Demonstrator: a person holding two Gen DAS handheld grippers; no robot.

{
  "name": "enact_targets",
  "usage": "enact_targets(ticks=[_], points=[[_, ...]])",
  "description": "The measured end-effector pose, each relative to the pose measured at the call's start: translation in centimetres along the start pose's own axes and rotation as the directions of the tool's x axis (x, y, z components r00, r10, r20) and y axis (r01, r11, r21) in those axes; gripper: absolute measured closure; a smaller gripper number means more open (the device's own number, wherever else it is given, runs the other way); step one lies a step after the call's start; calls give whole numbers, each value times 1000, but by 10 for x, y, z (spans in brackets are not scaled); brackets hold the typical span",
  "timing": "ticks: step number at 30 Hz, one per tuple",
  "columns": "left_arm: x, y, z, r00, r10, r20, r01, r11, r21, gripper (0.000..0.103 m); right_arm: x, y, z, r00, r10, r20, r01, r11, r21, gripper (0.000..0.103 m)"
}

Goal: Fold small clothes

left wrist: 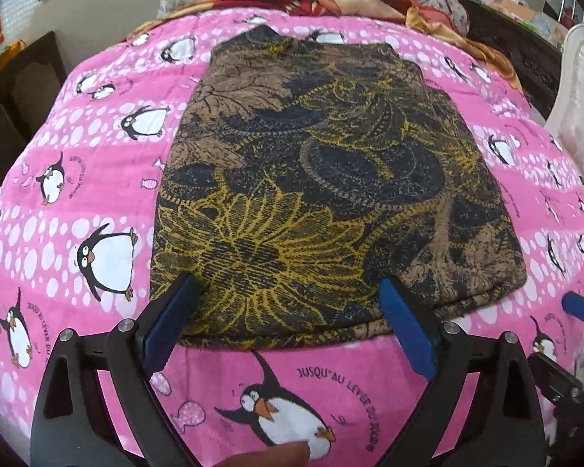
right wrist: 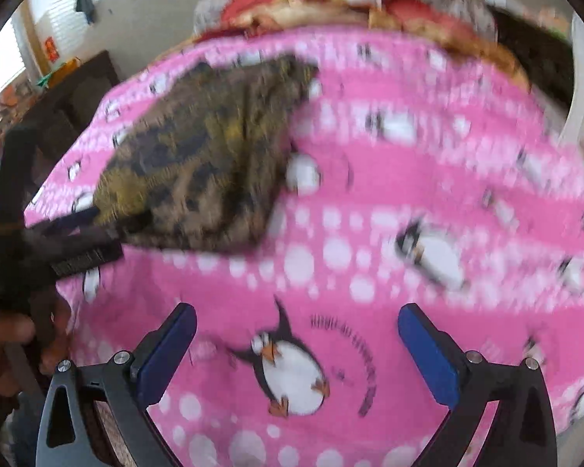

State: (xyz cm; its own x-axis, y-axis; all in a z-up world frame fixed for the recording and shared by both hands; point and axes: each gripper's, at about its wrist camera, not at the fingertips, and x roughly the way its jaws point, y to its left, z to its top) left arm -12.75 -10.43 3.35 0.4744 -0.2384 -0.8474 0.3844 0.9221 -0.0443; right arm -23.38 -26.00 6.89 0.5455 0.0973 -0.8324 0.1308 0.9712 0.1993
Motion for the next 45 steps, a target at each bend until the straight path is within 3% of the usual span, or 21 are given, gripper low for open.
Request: enact_targets(ticks=[3,6,15,20,45], points=[[-20,-1,3,1000,-25,-1,25,999,-36,9,-2,1,-1,999,-8,-42,6,999,-35,0],[-45,-7,4,1000,7,31,-6,999,-37,9,-14,-3,4,998,22,-53,-24,999,-21,0],[-99,-18,24,998,-29,63,31,999,-39,9,-96,9,45,991,14,129,0,994,-108,0],[-116,-20,30,995,-40,91,43,998,-36,9,-119,25,62,985,15,172,21,979,-204,0],[-109,-13,28,998,-33,59,36,998,-50,9,-109,28,57,988,47,147,-16,978,-207,0]])
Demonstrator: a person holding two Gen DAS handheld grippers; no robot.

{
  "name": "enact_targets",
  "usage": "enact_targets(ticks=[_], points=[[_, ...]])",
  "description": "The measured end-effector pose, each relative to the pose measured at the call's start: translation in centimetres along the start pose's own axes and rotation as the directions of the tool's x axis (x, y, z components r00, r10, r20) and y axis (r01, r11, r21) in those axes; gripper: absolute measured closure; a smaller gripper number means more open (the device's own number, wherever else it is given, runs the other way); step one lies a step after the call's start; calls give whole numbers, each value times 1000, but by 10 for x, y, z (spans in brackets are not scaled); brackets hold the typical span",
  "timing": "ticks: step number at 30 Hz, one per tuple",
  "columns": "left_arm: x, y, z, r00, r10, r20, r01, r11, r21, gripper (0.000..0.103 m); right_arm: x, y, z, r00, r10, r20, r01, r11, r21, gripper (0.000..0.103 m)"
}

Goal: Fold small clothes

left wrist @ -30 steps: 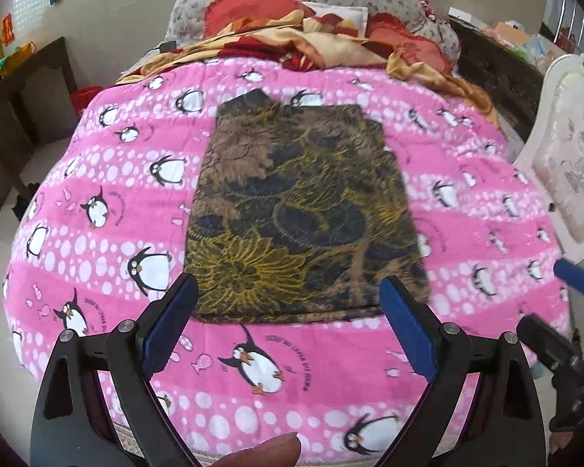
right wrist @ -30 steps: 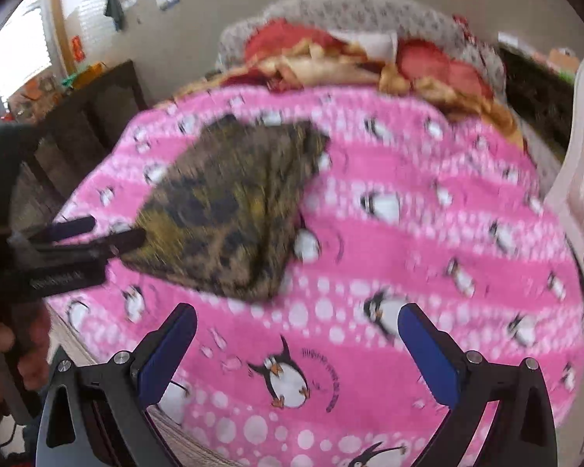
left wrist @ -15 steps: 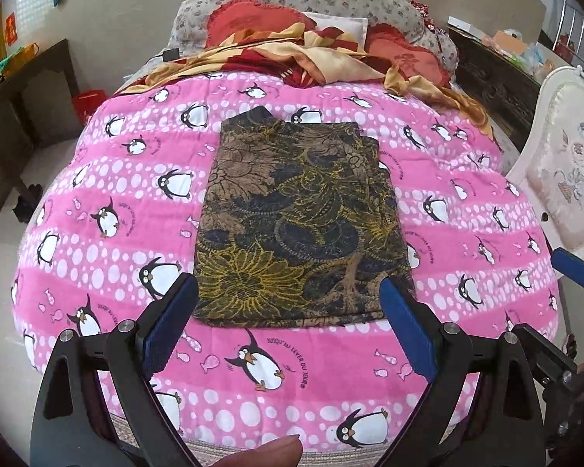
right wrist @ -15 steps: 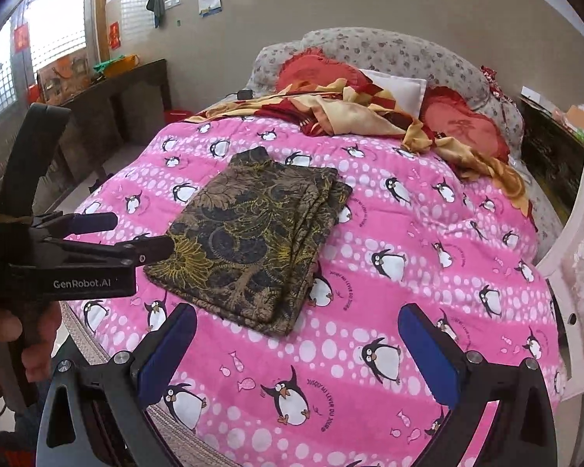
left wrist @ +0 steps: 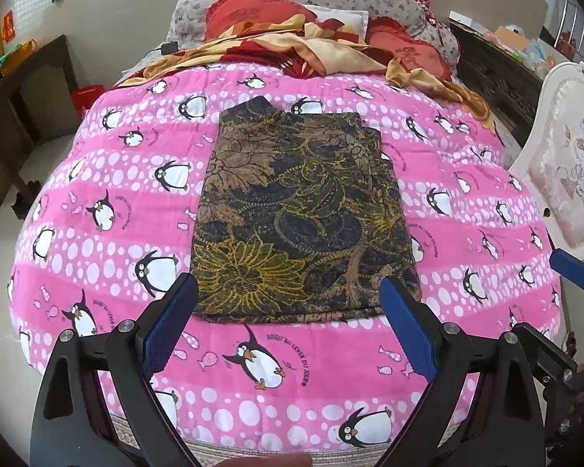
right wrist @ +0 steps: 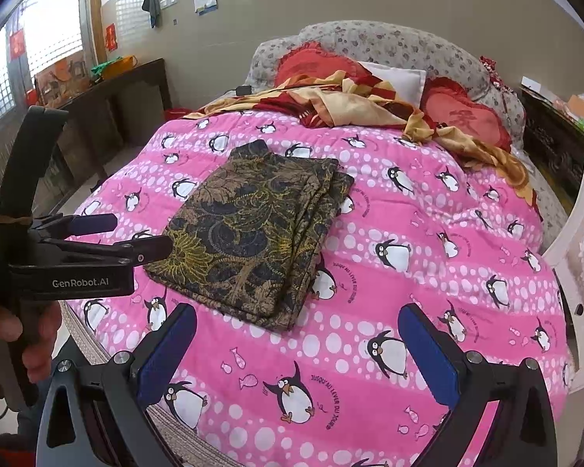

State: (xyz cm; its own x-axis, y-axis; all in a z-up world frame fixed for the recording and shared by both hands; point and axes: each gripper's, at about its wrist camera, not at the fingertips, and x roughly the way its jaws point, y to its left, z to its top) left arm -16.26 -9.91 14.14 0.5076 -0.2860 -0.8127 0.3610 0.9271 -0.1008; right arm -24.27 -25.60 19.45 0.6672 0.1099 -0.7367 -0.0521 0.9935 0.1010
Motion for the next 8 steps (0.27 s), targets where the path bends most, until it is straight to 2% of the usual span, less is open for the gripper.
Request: enact_targets(ticks=[5,8], points=[[-2,-1,-1,999,-7,33,7,1000,12,9,2,-1,-1,1000,4,-3,-4,1000,5,0],[-1,-1,0,999,-27,25,26,1000,13,9,4,-2,-2,1000,9,-10,-9,1000,13,0]])
